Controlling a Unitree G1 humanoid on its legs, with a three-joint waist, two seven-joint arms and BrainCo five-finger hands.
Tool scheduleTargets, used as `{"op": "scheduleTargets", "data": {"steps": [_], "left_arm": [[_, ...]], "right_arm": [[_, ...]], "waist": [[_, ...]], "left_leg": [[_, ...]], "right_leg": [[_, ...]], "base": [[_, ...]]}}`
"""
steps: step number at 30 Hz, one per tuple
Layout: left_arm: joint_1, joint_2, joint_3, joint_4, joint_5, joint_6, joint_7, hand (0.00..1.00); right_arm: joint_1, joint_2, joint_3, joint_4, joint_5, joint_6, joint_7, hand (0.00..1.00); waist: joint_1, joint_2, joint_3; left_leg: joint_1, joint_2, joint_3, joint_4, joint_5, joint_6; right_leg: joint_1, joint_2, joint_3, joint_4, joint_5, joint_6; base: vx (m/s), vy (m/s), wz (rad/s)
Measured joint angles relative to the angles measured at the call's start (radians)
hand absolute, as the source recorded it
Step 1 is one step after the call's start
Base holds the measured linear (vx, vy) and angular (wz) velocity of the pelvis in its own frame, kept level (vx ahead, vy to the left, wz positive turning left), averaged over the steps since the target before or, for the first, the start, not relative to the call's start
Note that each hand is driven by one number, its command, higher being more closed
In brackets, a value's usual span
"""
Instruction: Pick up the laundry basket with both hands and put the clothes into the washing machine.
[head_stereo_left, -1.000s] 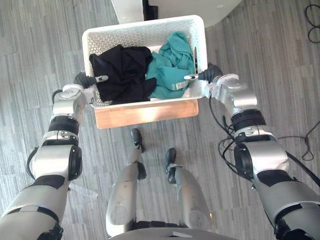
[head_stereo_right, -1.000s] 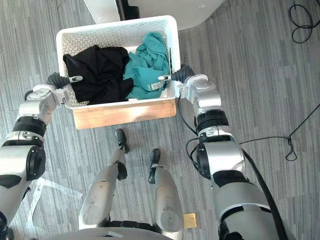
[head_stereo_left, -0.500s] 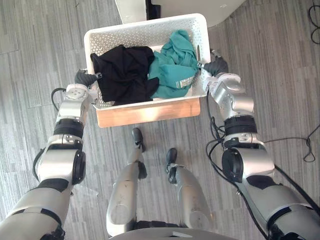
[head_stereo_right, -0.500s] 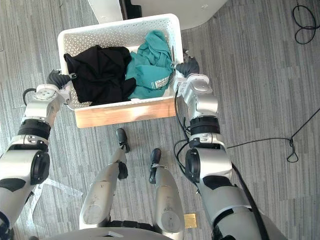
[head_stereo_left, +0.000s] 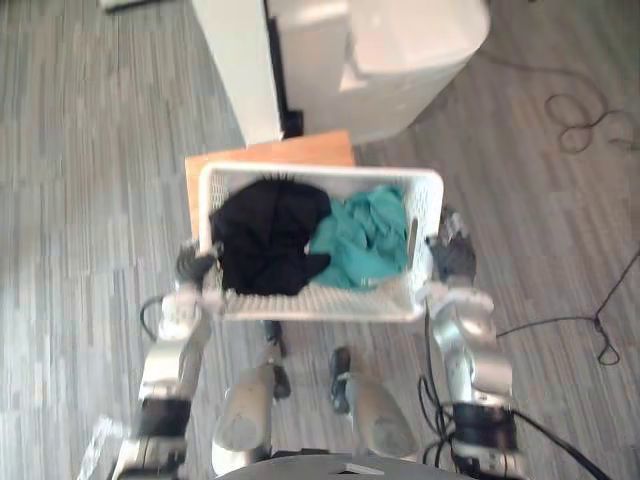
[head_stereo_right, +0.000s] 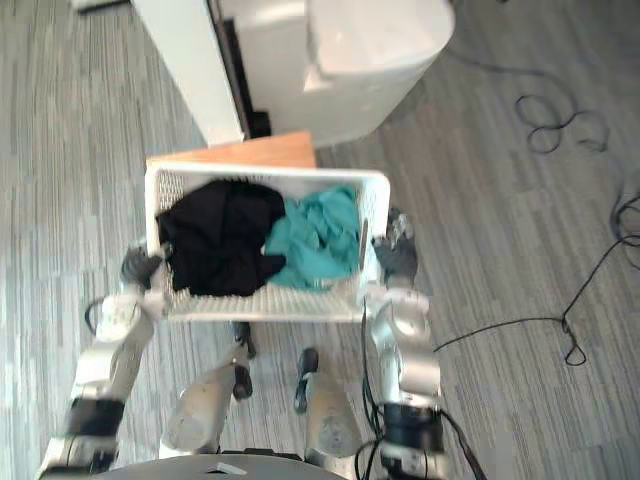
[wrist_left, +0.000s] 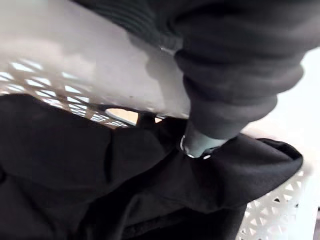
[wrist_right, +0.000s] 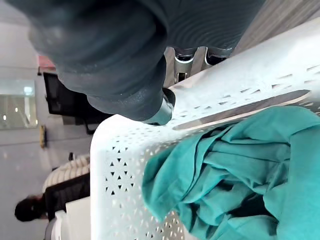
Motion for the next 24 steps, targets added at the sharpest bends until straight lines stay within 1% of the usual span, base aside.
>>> {"op": "scheduleTargets", "data": {"steps": [1,2,3,4,5,6,7,8,9,10,11,12,13,14,15,16,17,18,19,20,21,22,23,24], "left_arm": [[0.022,0.002,-0.005,-0.002,-0.003,0.000,-0.006,1.00],[0.054,0.003,-0.005,-0.002,-0.004,0.000,-0.018,1.00],[0.091,0.002,-0.002,-0.003,-0.008,-0.004,-0.022,1.00],[0.106,0.000,-0.001,-0.003,-0.015,-0.005,-0.022,1.00],[0.123,-0.002,-0.004,-0.002,-0.035,-0.007,-0.022,1.00],[0.146,-0.004,-0.020,-0.001,-0.061,-0.012,-0.022,1.00],[0.154,-0.006,-0.031,-0.001,-0.065,-0.020,-0.022,1.00],[0.158,-0.009,-0.045,0.003,-0.065,-0.035,-0.022,1.00],[0.155,-0.010,-0.049,0.006,-0.065,-0.039,-0.024,1.00],[0.138,-0.008,-0.060,0.007,-0.074,-0.045,-0.041,1.00],[0.136,-0.008,-0.067,0.008,-0.085,-0.049,-0.048,1.00],[0.131,-0.008,-0.069,0.008,-0.086,-0.050,-0.052,1.00],[0.118,-0.008,-0.079,0.010,-0.086,-0.052,-0.059,1.00],[0.111,-0.007,-0.083,0.011,-0.086,-0.054,-0.065,1.00],[0.107,-0.004,-0.083,0.011,-0.085,-0.054,-0.066,1.00],[0.105,0.002,-0.084,0.012,-0.085,-0.054,-0.071,1.00],[0.105,0.002,-0.077,0.012,-0.084,-0.054,-0.077,1.00],[0.104,0.002,-0.073,0.012,-0.083,-0.055,-0.078,1.00],[0.104,0.002,-0.066,0.016,-0.083,-0.055,-0.078,1.00],[0.105,0.002,-0.056,0.024,-0.083,-0.055,-0.078,1.00],[0.105,0.001,-0.040,0.038,-0.083,-0.055,-0.081,1.00],[0.106,0.002,-0.032,0.046,-0.083,-0.055,-0.081,1.00],[0.112,0.002,-0.019,0.051,-0.083,-0.055,-0.082,1.00],[0.115,0.003,-0.013,0.051,-0.083,-0.055,-0.083,1.00]], "right_arm": [[0.026,0.000,-0.002,0.000,0.000,-0.001,0.007,1.00],[0.061,0.001,-0.010,0.000,-0.002,-0.006,0.024,1.00],[0.086,-0.002,-0.016,0.000,-0.007,-0.009,0.045,1.00],[0.091,-0.003,-0.016,0.000,-0.012,-0.011,0.049,1.00],[0.094,-0.005,-0.018,0.001,-0.013,-0.020,0.060,1.00],[0.119,-0.018,-0.017,0.005,-0.013,-0.035,0.076,1.00],[0.132,-0.023,-0.023,0.007,-0.013,-0.043,0.079,1.00],[0.159,-0.026,-0.042,0.011,-0.019,-0.049,0.084,1.00],[0.164,-0.025,-0.054,0.011,-0.022,-0.049,0.085,1.00],[0.196,-0.013,-0.083,0.018,-0.027,-0.047,0.087,1.00],[0.213,-0.002,-0.093,0.018,-0.042,-0.047,0.088,1.00],[0.221,0.004,-0.100,0.018,-0.048,-0.047,0.089,1.00],[0.240,0.016,-0.105,0.018,-0.060,-0.046,0.088,1.00],[0.250,0.033,-0.104,0.016,-0.060,-0.046,0.088,1.00],[0.257,0.042,-0.108,0.014,-0.060,-0.046,0.084,1.00],[0.274,0.052,-0.103,0.012,-0.060,-0.046,0.083,1.00],[0.282,0.069,-0.103,0.008,-0.061,-0.046,0.082,1.00],[0.282,0.078,-0.103,0.008,-0.062,-0.046,0.080,1.00],[0.281,0.087,-0.100,0.008,-0.064,-0.046,0.077,1.00],[0.277,0.087,-0.091,0.007,-0.063,-0.046,0.077,1.00],[0.275,0.088,-0.082,0.008,-0.063,-0.046,0.076,1.00],[0.272,0.088,-0.073,0.008,-0.063,-0.047,0.077,1.00],[0.265,0.088,-0.060,0.010,-0.063,-0.047,0.076,1.00],[0.261,0.088,-0.056,0.012,-0.063,-0.047,0.077,1.00]], "waist": [[-0.002,-0.006,-0.011],[-0.011,-0.019,-0.023],[-0.012,-0.030,-0.043],[-0.010,-0.029,-0.049],[-0.013,-0.024,-0.061],[-0.031,-0.015,-0.103],[-0.043,-0.010,-0.122],[-0.058,-0.010,-0.161],[-0.066,-0.009,-0.181],[-0.086,-0.028,-0.192],[-0.097,-0.031,-0.196],[-0.103,-0.032,-0.197],[-0.104,-0.033,-0.197],[-0.109,-0.033,-0.197],[-0.109,-0.033,-0.197],[-0.106,-0.034,-0.198],[-0.104,-0.034,-0.201],[-0.104,-0.035,-0.200],[-0.099,-0.034,-0.200],[-0.095,-0.029,-0.200],[-0.089,-0.024,-0.202],[-0.084,-0.022,-0.205],[-0.076,-0.018,-0.211],[-0.073,-0.021,-0.214]], "left_leg": [[0.006,0.005,0.010,0.023,-0.016,-0.005],[0.005,0.022,0.021,0.115,-0.068,-0.013],[-0.030,0.056,-0.089,0.296,-0.165,-0.018],[-0.041,0.068,-0.163,0.369,-0.208,-0.024],[-0.041,0.072,-0.249,0.451,-0.259,-0.044],[-0.034,0.069,-0.343,0.482,-0.304,-0.078],[-0.023,0.069,-0.372,0.475,-0.322,-0.089],[0.011,0.067,-0.378,0.424,-0.353,-0.095],[0.027,0.068,-0.367,0.388,-0.362,-0.095],[0.073,0.053,-0.297,0.327,-0.352,-0.084],[0.092,0.047,-0.255,0.304,-0.346,-0.073],[0.104,0.044,-0.232,0.294,-0.345,-0.071],[0.139,0.037,-0.164,0.270,-0.341,-0.061],[0.158,0.033,-0.112,0.259,-0.343,-0.054],[0.171,0.031,-0.088,0.255,-0.346,-0.049],[0.190,0.027,-0.042,0.254,-0.349,-0.040],[0.193,0.025,-0.004,0.254,-0.348,-0.019],[0.196,0.025,0.015,0.251,-0.344,-0.010],[0.205,0.024,0.048,0.257,-0.339,0.000],[0.206,0.034,0.078,0.267,-0.336,0.004],[0.208,0.050,0.100,0.275,-0.336,0.003],[0.210,0.061,0.115,0.275,-0.333,-0.001],[0.207,0.081,0.136,0.274,-0.325,-0.017],[0.203,0.088,0.142,0.274,-0.321,-0.027]], "right_leg": [[0.008,0.001,0.015,-0.002,0.000,0.000],[0.024,0.004,0.057,-0.003,0.000,0.000],[0.028,0.017,0.125,0.009,0.001,-0.001],[0.028,0.026,0.160,0.016,0.003,-0.003],[0.031,0.042,0.215,0.027,0.005,0.000],[0.020,0.062,0.282,0.033,0.012,0.012],[0.015,0.070,0.311,0.031,0.017,0.021],[-0.003,0.079,0.374,0.024,0.029,0.041],[-0.013,0.079,0.402,0.016,0.037,0.052],[-0.016,0.063,0.468,-0.020,0.078,0.091],[-0.015,0.055,0.503,-0.045,0.105,0.113],[-0.015,0.051,0.522,-0.053,0.120,0.124],[-0.018,0.046,0.571,-0.069,0.158,0.151],[-0.020,0.044,0.592,-0.073,0.185,0.156],[-0.021,0.043,0.592,-0.071,0.194,0.158],[-0.030,0.040,0.574,-0.068,0.215,0.159],[-0.047,0.029,0.503,-0.071,0.235,0.147],[-0.055,0.019,0.450,-0.062,0.228,0.130],[-0.078,-0.009,0.324,0.006,0.193,0.083],[-0.086,-0.050,0.219,0.093,0.140,0.048],[-0.080,-0.089,0.150,0.173,0.096,0.026],[-0.077,-0.106,0.127,0.202,0.085,0.018],[-0.049,-0.137,0.094,0.216,0.071,0.016],[-0.027,-0.148,0.076,0.199,0.071,0.016]], "base": [[0.09,0.004,-0.59],[0.03,0.011,-1.20],[0.03,0.042,-1.50],[0.04,0.081,-1.82],[0.07,0.150,-1.79],[0.07,0.163,-1.65],[0.09,0.231,-1.69],[0.07,0.203,-1.25],[0.06,0.257,-1.56],[-0.02,0.263,-1.29],[-0.05,0.265,-1.22],[-0.12,0.306,-1.21],[-0.10,0.237,-1.33],[-0.11,0.221,-1.33],[-0.12,0.143,-1.15],[-0.19,0.166,-0.96],[-0.19,0.138,-0.88],[-0.14,0.085,-0.74],[-0.09,0.013,-0.69],[-0.11,-0.027,-0.83],[-0.10,-0.066,-0.70],[-0.11,-0.146,-0.71],[-0.08,-0.164,-0.56],[-0.10,-0.255,-0.54]]}}
